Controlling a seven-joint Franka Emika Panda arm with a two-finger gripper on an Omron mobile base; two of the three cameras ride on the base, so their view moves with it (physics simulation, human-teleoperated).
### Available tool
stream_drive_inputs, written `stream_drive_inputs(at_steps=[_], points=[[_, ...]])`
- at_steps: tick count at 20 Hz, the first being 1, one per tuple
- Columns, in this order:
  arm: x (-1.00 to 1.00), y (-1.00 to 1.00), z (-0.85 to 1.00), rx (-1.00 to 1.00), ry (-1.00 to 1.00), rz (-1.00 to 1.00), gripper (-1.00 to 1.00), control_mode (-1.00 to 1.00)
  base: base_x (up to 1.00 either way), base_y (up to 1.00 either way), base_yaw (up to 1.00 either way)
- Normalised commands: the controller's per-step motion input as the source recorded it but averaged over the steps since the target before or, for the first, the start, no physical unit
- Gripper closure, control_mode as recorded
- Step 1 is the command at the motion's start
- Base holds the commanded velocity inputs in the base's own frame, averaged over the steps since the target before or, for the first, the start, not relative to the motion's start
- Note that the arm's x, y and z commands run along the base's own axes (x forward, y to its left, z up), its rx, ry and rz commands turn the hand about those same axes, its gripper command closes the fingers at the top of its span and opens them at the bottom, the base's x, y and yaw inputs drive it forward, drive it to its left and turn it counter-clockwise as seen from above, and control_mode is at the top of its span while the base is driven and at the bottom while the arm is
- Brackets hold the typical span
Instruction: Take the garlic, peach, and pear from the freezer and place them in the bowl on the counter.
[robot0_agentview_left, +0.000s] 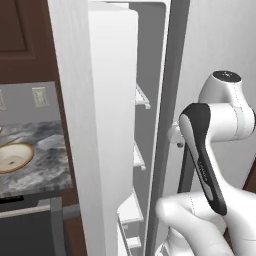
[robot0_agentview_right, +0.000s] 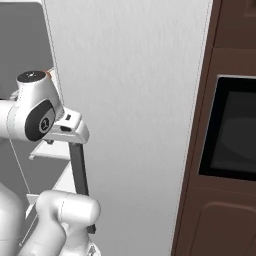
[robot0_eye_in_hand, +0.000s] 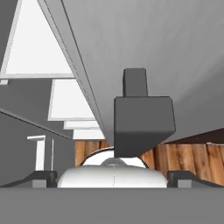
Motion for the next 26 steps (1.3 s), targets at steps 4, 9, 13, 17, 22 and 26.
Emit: stream_drive_inputs(at_steps=[4, 9, 13, 17, 22, 26], points=[[0.00, 0.00, 0.00, 0.00, 0.00, 0.00, -1.00, 1.00, 0.00, 0.50, 0.00], [0.00, 0.00, 0.00, 0.00, 0.00, 0.00, -1.00, 1.00, -0.01, 0.47, 0.00], [0.00, 0.00, 0.00, 0.00, 0.00, 0.00, -1.00, 1.00, 0.10, 0.49, 0.00], [0.00, 0.00, 0.00, 0.00, 0.00, 0.00, -1.00, 1.00, 0.11, 0.59, 0.00], [0.00, 0.00, 0.00, 0.00, 0.00, 0.00, -1.00, 1.00, 0.12, 0.54, 0.00], [0.00, 0.00, 0.00, 0.00, 0.00, 0.00, -1.00, 1.00, 0.20, 0.21, 0.00]])
